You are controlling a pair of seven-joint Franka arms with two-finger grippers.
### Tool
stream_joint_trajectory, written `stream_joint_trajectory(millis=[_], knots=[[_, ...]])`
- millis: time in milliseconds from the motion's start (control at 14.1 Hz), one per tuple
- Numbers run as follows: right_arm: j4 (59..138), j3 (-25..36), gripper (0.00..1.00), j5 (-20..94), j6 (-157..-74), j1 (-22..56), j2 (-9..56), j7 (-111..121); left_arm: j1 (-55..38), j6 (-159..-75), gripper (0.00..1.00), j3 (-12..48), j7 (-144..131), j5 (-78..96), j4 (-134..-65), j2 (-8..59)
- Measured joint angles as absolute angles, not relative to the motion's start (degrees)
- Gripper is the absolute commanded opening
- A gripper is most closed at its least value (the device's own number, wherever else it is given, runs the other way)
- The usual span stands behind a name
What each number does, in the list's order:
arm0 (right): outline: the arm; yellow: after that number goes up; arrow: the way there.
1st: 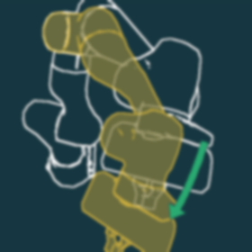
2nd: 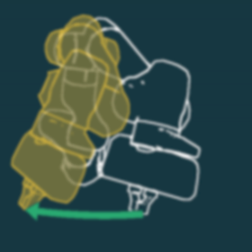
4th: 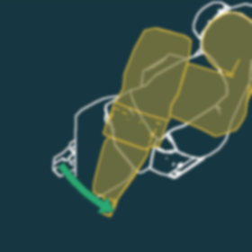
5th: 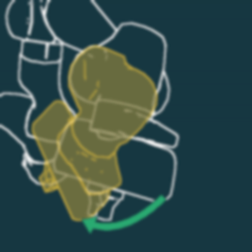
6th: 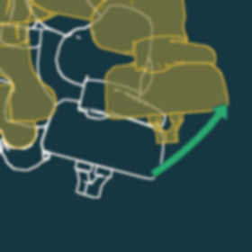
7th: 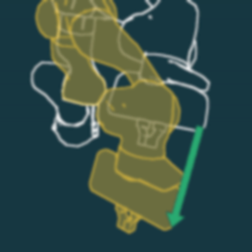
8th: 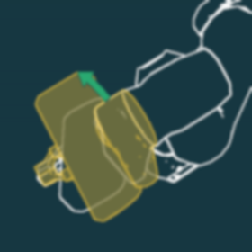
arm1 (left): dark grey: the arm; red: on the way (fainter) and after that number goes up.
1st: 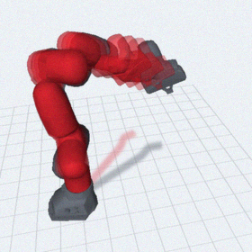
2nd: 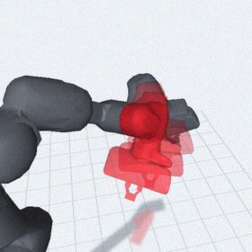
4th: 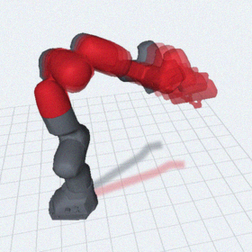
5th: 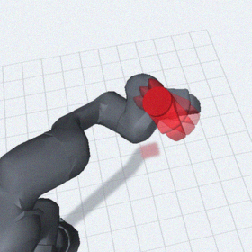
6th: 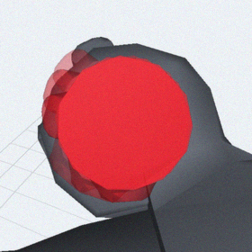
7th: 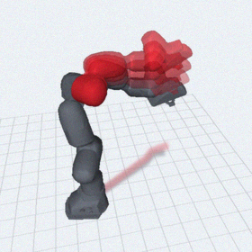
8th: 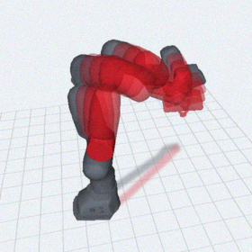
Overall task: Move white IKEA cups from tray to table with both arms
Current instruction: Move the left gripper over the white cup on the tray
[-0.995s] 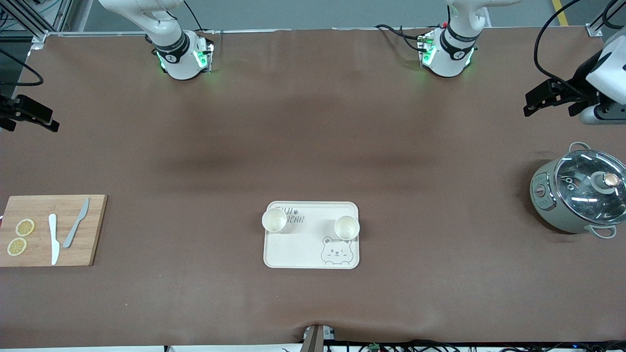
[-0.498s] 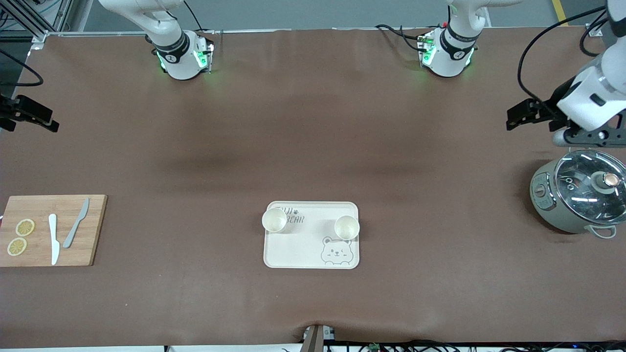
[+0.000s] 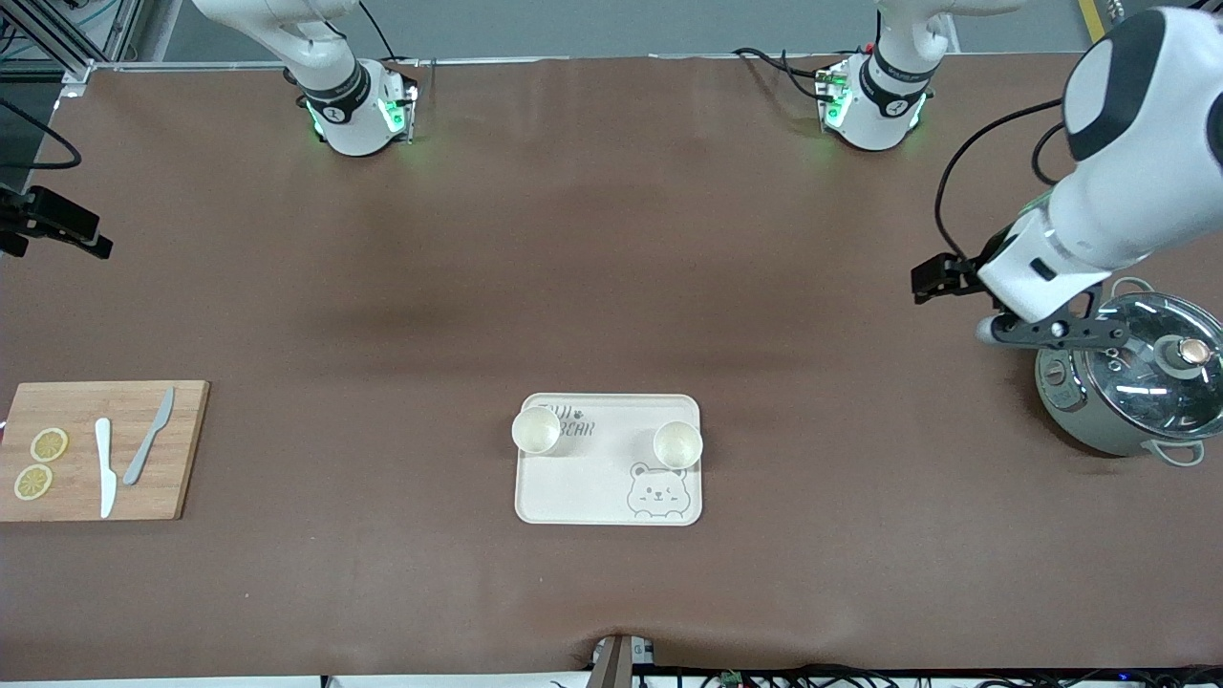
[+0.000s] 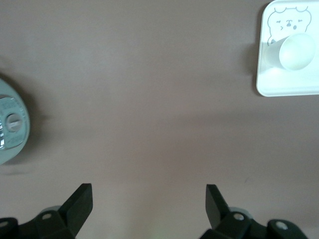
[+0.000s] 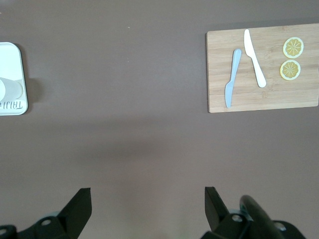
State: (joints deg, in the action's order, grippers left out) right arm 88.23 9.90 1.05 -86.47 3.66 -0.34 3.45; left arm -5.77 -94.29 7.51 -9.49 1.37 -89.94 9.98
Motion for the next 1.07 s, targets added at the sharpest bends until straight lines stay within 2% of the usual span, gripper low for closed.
stream_joint_trajectory(millis=[640,853,1066], knots=[[88.2,9.9,1.00,1.1,-86.5,3.7,-0.3,3.4,-13.7,-110.5,1.00,7.7,-26.0,1.4,-90.3,19.8],[88.2,9.9,1.00,1.1,-86.5,3.7,-0.3,3.4,-16.3,-117.3,0.80,7.8,-31.4,1.4,-90.3,23.5],[88.2,9.9,1.00,1.1,-86.5,3.7,-0.3,3.4,-18.5,-123.2,0.79,7.8,-35.0,1.4,-90.2,27.6]])
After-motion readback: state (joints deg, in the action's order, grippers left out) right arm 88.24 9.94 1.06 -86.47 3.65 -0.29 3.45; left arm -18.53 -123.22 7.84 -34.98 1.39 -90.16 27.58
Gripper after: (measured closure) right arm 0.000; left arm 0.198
